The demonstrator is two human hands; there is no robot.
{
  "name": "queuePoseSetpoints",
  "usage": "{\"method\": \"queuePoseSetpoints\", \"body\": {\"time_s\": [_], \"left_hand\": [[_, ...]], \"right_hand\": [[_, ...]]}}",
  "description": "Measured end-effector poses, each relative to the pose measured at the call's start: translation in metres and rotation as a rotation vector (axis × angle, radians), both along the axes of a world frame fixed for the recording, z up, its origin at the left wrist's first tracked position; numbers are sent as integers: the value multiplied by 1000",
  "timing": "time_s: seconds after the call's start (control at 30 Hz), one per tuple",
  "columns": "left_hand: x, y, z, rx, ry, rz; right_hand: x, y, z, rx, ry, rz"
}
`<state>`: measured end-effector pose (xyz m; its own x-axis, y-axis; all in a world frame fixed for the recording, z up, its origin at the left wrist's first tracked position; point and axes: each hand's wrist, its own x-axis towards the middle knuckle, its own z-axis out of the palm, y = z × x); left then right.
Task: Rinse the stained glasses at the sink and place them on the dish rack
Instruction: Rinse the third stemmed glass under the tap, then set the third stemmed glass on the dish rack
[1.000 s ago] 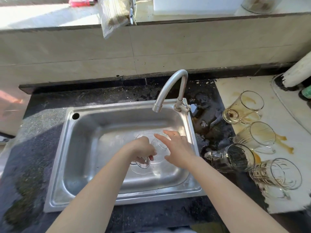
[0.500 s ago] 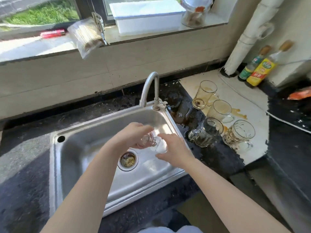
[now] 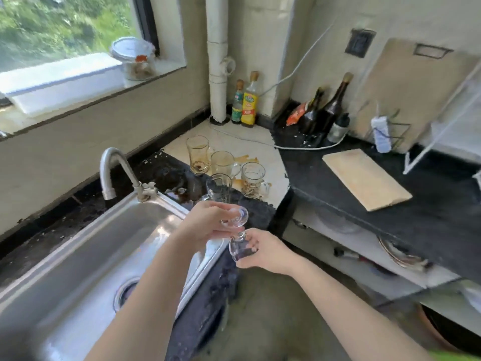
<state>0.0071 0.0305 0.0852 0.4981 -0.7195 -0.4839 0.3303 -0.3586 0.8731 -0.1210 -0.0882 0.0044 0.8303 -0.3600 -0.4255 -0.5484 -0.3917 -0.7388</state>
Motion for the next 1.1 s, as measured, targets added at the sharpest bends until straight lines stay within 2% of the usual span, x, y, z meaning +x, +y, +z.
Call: {"method": "queuePoseSetpoints", "body": {"time_s": [0.3, 0.5, 0.6, 0.7, 0.8, 1.1], "left_hand": [[-148, -155, 6, 5, -55, -470], [-285, -247, 7, 34, -181, -629], [-350, -286, 8, 22, -204, -701], [-409, -321, 12, -22, -109, -769], [-464, -353, 20, -34, -141, -820], [-567, -482, 25, 14, -194, -853]], "right_hand": [[-184, -76, 10, 60, -123, -522], [-322, -125, 0, 29, -186, -818], [-391, -152, 1, -4, -205, -911], [-453, -174, 10, -15, -232, -949], [-503, -197, 18, 19, -286, -995], [-579, -294, 13, 51, -433, -1182]]}}
